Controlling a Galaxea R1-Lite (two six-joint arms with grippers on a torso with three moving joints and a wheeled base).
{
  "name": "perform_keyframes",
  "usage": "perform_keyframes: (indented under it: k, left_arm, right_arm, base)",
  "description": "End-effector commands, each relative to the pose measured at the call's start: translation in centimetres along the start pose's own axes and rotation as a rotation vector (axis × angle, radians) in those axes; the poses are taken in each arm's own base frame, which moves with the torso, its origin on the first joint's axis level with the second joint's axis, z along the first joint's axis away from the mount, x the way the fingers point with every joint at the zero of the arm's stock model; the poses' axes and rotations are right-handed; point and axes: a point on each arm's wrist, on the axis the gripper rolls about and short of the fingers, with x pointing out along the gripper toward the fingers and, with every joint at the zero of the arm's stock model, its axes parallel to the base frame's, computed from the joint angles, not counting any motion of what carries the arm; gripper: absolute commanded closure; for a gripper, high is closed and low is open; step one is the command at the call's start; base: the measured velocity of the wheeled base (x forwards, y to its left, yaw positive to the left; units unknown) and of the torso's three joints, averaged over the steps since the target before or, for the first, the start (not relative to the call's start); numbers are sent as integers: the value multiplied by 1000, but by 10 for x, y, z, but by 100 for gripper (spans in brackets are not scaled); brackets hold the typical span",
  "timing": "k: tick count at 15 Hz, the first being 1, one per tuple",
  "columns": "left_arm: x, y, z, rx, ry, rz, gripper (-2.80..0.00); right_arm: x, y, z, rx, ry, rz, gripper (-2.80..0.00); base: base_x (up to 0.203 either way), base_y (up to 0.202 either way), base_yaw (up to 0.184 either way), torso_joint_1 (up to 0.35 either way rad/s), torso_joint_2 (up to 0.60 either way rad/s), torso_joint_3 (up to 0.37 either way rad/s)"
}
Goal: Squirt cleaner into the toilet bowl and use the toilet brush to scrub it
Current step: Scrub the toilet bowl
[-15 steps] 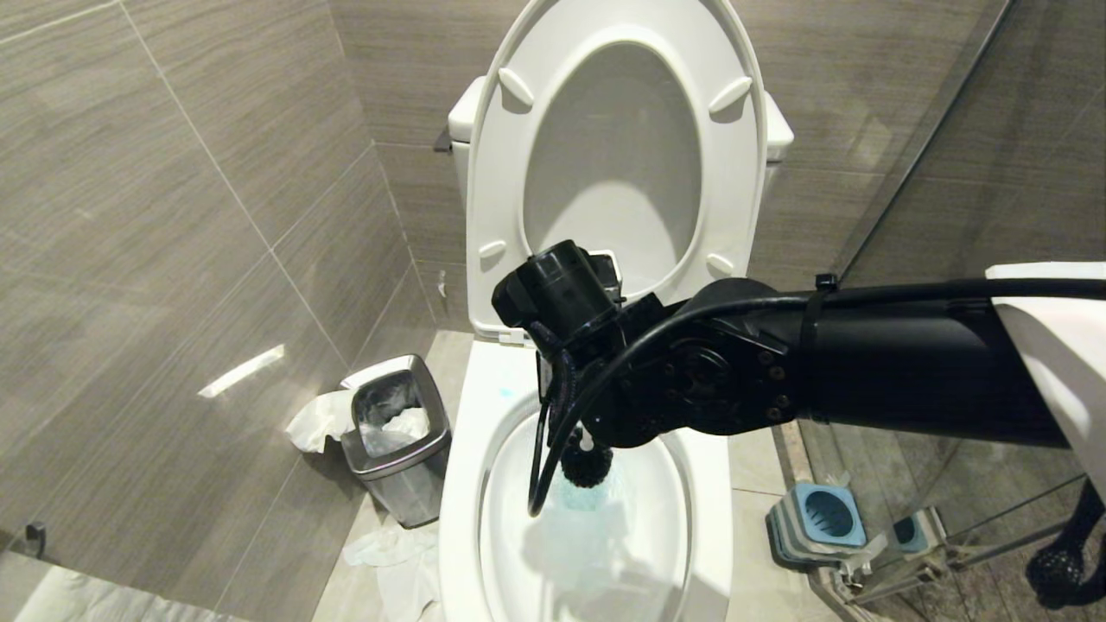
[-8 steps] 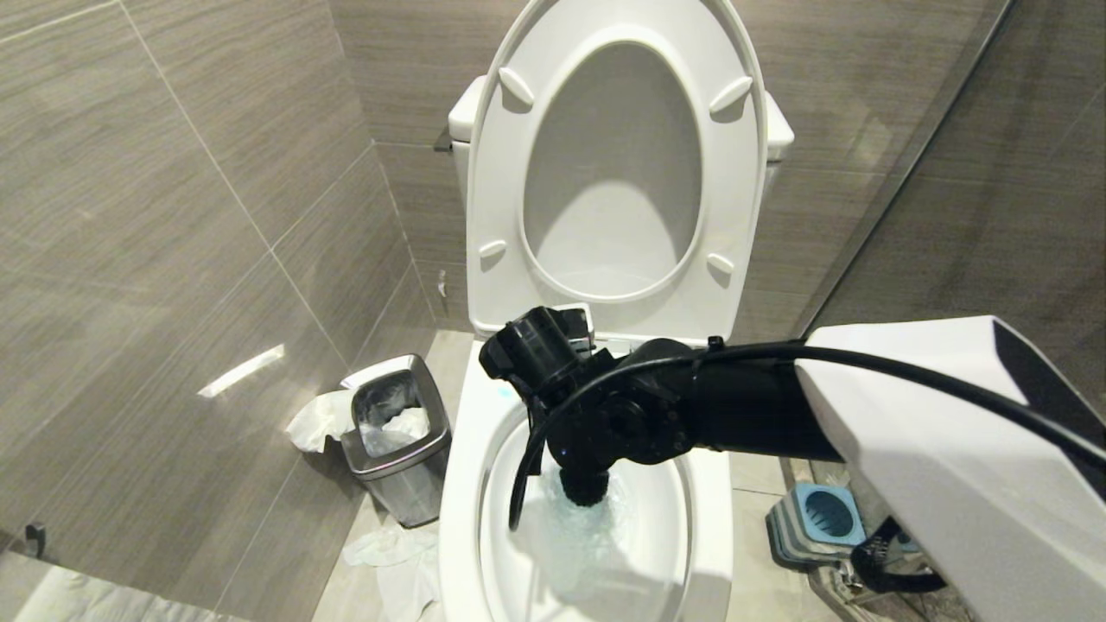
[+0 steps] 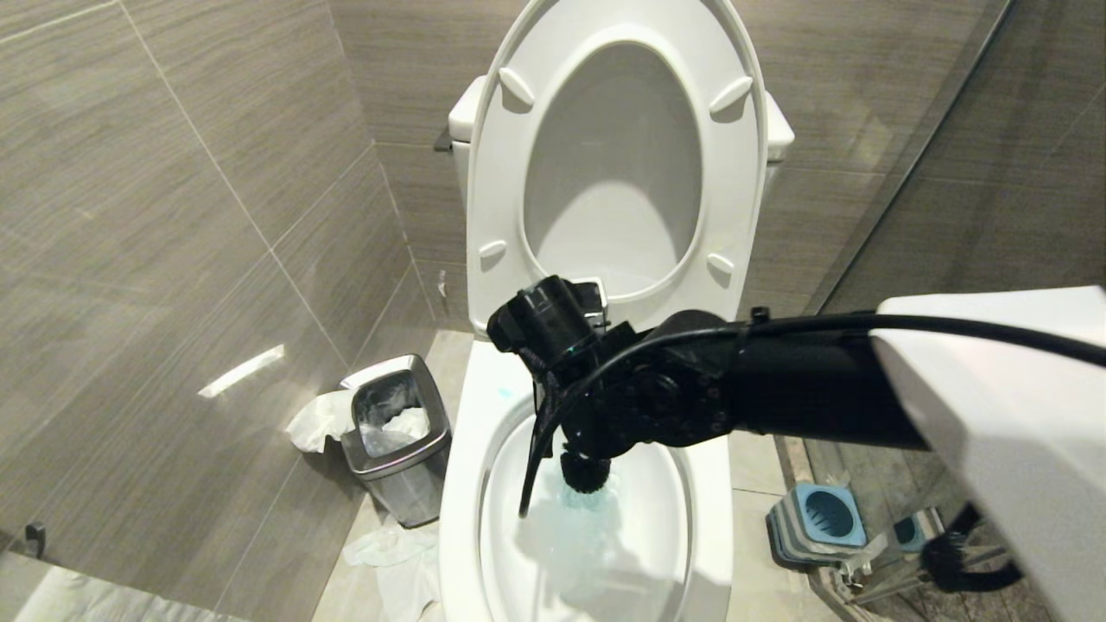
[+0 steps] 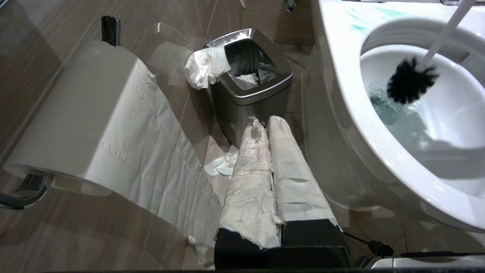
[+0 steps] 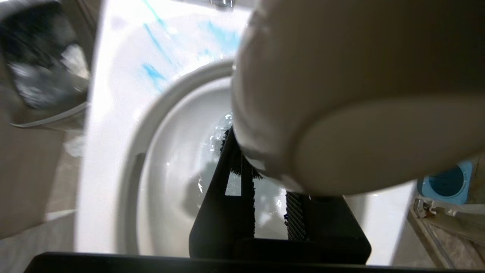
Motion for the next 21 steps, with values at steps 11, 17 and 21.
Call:
perform_keyframes:
  k: [11, 17, 21]
  left_arm:
    - [0, 0, 0, 0, 2, 0, 0]
    - [0, 0, 0, 0, 0, 0, 0]
    - [0, 0, 0, 0, 2, 0, 0]
  right_arm:
    - [-185, -106, 95, 129, -238, 188, 0]
    - [-180, -104, 86, 56, -161, 188, 0]
    - [-158, -82, 78, 31, -107, 167, 0]
  base:
    - [0, 0, 0, 0, 0, 0]
    - [0, 0, 0, 0, 0, 0]
    - [0, 0, 0, 0, 0, 0]
